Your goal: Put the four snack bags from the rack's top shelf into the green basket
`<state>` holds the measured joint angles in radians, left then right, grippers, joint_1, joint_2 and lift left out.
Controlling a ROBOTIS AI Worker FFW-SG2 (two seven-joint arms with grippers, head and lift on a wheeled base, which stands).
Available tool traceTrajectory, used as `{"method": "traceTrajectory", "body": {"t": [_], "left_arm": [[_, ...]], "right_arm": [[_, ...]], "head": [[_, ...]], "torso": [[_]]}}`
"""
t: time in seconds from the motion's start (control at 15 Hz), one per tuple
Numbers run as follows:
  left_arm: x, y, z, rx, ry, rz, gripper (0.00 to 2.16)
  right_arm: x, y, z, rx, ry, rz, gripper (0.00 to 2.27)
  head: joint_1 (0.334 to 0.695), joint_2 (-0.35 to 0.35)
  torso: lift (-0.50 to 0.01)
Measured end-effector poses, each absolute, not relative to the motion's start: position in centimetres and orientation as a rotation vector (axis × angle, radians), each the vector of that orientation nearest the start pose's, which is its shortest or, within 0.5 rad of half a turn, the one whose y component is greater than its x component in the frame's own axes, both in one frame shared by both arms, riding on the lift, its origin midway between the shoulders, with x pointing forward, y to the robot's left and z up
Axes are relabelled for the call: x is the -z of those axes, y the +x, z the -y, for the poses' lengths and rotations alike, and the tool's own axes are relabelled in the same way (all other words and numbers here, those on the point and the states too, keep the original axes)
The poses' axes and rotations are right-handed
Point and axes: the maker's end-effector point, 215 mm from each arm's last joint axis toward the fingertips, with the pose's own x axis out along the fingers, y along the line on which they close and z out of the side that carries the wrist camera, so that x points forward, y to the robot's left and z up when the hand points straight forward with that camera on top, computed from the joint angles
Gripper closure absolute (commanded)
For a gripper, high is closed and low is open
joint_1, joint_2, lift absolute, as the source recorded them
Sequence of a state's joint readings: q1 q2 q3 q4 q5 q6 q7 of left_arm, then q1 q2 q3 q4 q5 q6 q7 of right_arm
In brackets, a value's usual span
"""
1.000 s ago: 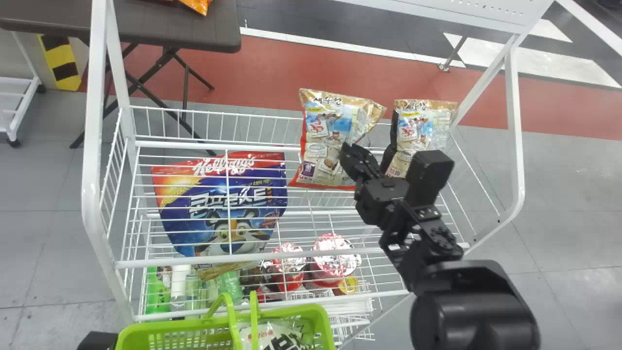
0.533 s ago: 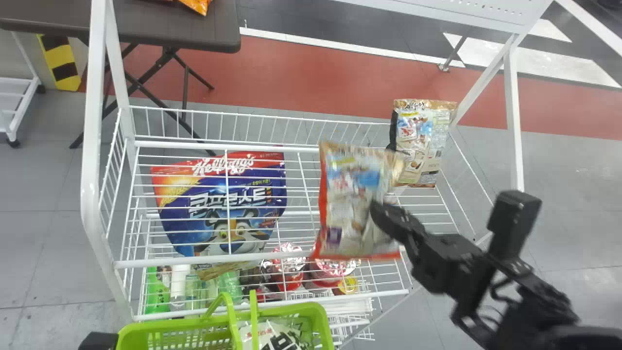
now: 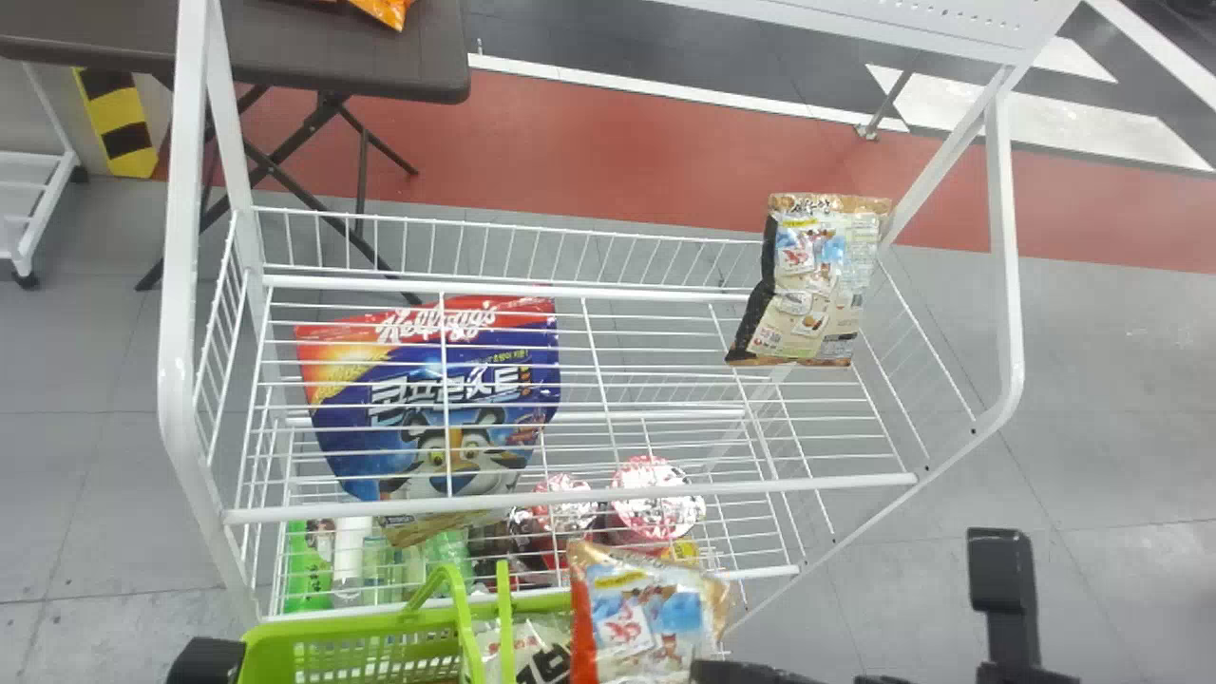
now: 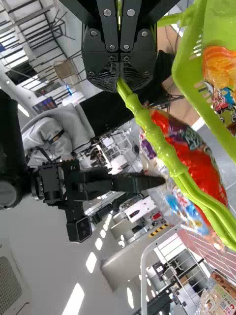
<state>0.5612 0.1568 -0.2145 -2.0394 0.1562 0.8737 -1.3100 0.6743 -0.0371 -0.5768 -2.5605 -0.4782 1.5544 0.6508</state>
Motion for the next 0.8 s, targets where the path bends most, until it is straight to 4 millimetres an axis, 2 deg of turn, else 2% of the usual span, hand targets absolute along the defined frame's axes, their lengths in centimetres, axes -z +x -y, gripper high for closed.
{"method": "traceTrajectory", "body": {"t": [0.2, 0.33, 0.47, 0.6, 0.8], "left_arm": [[43.1, 13.4, 3.4, 1.489, -0.677, -0.871, 2.11], [43.1, 13.3, 3.4, 1.490, -0.678, -0.871, 2.11], [43.1, 13.2, 3.3, 1.492, -0.678, -0.871, 2.11], [43.0, 13.2, 3.3, 1.494, -0.677, -0.869, 2.11], [43.0, 13.2, 3.3, 1.493, -0.678, -0.869, 2.11]], "right_arm": [[43.3, 19.9, 19.0, -0.473, 0.594, -1.078, 2.22], [44.6, 18.5, 15.7, -0.532, 0.569, -1.138, 2.22], [45.6, 17.2, 13.2, -0.576, 0.543, -1.186, 2.22], [45.8, 16.2, 11.3, -0.625, 0.530, -1.212, 2.22], [46.8, 14.3, 10.2, -0.663, 0.519, -1.267, 2.20]], "head": [[0.695, -0.350], [0.695, -0.350], [0.695, -0.350], [0.695, -0.350], [0.695, -0.350]], "torso": [[0.000], [0.000], [0.000], [0.000], [0.000]]}}
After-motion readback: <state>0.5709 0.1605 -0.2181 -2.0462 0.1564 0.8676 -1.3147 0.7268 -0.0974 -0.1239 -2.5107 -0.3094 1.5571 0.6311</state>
